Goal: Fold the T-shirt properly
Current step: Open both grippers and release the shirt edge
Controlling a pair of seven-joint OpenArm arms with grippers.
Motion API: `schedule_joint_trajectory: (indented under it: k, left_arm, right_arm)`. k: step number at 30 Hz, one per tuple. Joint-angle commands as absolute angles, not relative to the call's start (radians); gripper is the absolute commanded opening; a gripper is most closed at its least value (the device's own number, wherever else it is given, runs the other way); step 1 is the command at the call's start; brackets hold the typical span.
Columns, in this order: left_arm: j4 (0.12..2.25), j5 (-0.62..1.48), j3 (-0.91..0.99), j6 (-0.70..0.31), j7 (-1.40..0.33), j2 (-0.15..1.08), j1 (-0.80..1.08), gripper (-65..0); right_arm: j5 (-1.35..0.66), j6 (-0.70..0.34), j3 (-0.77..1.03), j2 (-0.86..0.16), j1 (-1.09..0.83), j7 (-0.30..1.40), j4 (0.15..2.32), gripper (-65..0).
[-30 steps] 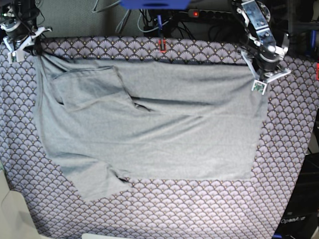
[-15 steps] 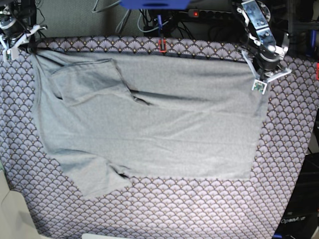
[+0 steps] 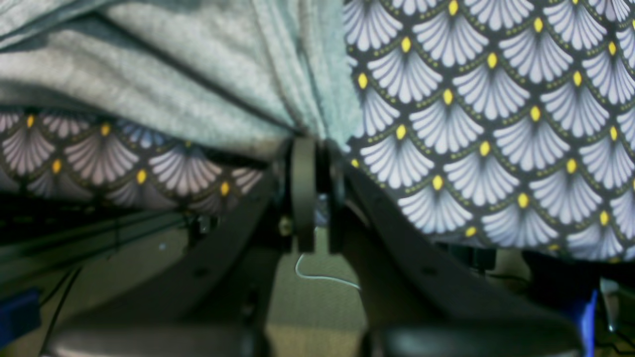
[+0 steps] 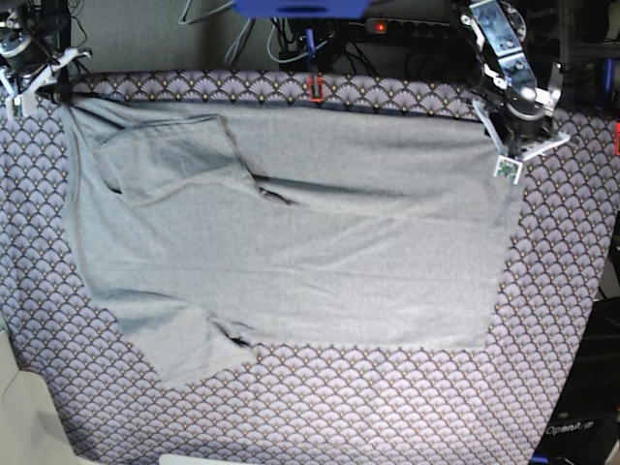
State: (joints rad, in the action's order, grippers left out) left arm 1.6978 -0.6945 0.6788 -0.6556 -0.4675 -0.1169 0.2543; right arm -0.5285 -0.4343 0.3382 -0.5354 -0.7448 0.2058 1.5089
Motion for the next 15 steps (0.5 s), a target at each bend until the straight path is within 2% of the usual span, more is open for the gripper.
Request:
schedule_joint_trajectory:
  k: [1, 5, 15]
  left_arm:
    - [1.713, -0.696, 0.680, -0.662, -0.467, -0.114, 0.257, -40.9]
    - [1.715, -0.694, 0.676, -0.662, -0.466, -0.114, 0.259, -32.0]
    - [1.715, -0.694, 0.674, -0.662, -0.466, -0.116, 0.259, -31.6]
  right_arm:
    - [-0.532, -0.458, 0.352, -0.555, -0.751, 0.191, 1.518, -61.9]
    - [-0.532, -0.466, 0.366, -0.555, -0.751, 0.191, 1.518, -57.4]
    - [-0.532, -0.466, 0.364, -0.555, -0.751, 0.197, 1.518, -56.5]
